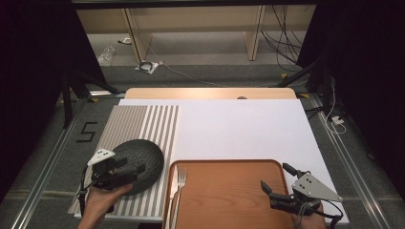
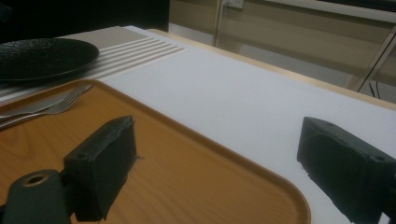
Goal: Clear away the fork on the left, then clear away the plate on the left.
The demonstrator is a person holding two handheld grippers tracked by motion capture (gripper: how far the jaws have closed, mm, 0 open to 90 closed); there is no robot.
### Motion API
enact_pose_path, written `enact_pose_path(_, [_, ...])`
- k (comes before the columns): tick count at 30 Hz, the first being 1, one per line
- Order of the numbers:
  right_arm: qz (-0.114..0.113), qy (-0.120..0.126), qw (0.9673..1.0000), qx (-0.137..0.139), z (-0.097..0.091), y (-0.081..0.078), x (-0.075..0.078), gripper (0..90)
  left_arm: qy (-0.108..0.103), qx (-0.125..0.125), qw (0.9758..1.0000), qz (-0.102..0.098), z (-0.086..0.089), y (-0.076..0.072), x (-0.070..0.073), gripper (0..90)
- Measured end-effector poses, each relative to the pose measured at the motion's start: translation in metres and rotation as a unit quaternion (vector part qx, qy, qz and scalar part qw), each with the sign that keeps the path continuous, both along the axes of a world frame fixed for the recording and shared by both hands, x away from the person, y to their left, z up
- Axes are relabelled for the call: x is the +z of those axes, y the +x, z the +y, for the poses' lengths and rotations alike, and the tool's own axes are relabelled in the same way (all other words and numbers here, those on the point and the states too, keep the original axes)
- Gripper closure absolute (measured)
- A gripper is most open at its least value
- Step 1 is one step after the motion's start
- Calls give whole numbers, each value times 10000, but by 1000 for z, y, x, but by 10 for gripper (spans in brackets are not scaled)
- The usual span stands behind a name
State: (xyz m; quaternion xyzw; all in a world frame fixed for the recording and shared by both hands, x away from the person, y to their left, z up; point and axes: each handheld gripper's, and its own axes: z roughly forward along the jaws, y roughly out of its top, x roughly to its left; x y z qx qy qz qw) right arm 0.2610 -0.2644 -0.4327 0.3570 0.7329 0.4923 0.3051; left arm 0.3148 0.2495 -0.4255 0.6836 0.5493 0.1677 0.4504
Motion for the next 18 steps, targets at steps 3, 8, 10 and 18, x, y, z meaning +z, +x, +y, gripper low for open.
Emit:
enact_pose_path(3, [0,1,10000,1,0,0,0,128,-13,95,9999,47,3,-1,-3,204])
enact_pose_path(8, [13,-7,10000,4,0,-1,0,128,-47,263,9996,64,8,-3,-4,202])
enact_pose_path(10, [17,5,10000,-1,0,-1,0,128,-47,278,9996,87,10,-3,-5,201])
enact_pose_path(18, [9,-12,10000,16,0,0,0,128,-84,424,9989,202,16,-5,-10,195])
